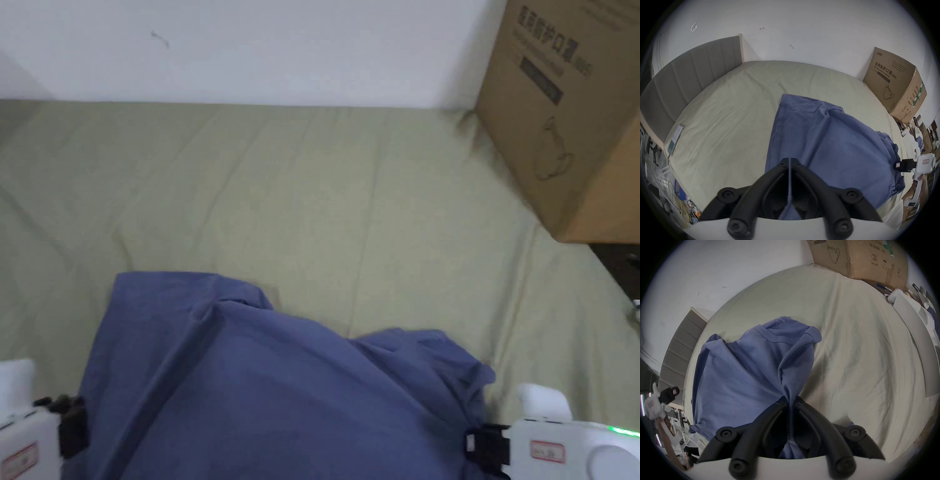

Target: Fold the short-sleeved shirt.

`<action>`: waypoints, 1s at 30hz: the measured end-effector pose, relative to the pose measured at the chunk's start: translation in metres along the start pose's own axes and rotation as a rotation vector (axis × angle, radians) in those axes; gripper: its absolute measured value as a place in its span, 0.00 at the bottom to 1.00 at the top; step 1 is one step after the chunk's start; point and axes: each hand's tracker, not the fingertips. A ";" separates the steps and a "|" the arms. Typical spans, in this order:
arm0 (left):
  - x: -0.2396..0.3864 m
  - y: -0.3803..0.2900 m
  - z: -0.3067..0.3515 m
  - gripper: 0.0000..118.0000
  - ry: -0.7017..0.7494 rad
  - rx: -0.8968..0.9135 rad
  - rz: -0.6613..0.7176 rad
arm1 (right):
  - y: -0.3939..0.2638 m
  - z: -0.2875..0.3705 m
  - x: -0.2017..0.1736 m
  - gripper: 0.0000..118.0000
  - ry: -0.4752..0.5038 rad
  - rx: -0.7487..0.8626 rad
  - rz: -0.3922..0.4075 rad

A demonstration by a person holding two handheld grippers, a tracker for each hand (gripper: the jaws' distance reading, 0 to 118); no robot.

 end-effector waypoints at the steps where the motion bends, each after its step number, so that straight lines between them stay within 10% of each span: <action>1: 0.001 0.010 -0.009 0.39 -0.012 -0.001 -0.009 | 0.000 0.000 0.000 0.05 0.001 -0.002 -0.003; 3: 0.006 0.041 -0.037 0.90 -0.033 -0.032 -0.033 | 0.001 0.000 0.004 0.05 0.009 0.001 -0.028; 4: 0.007 0.054 -0.052 0.97 -0.042 -0.052 -0.039 | 0.001 0.001 0.005 0.05 0.016 0.001 -0.040; 20: -0.004 0.170 -0.270 0.97 0.065 -0.231 -0.059 | 0.006 -0.009 0.002 0.05 -0.002 -0.033 -0.008; 26: 0.019 0.151 -0.256 0.53 0.083 -0.159 -0.161 | 0.008 -0.010 0.000 0.05 -0.002 -0.047 -0.024; 28: 0.022 0.155 -0.257 0.00 0.129 -0.132 -0.212 | 0.008 -0.006 -0.003 0.05 -0.006 -0.036 -0.011; 30: 0.021 0.162 -0.255 0.00 0.116 -0.144 -0.187 | 0.010 0.001 -0.002 0.05 0.007 -0.018 -0.009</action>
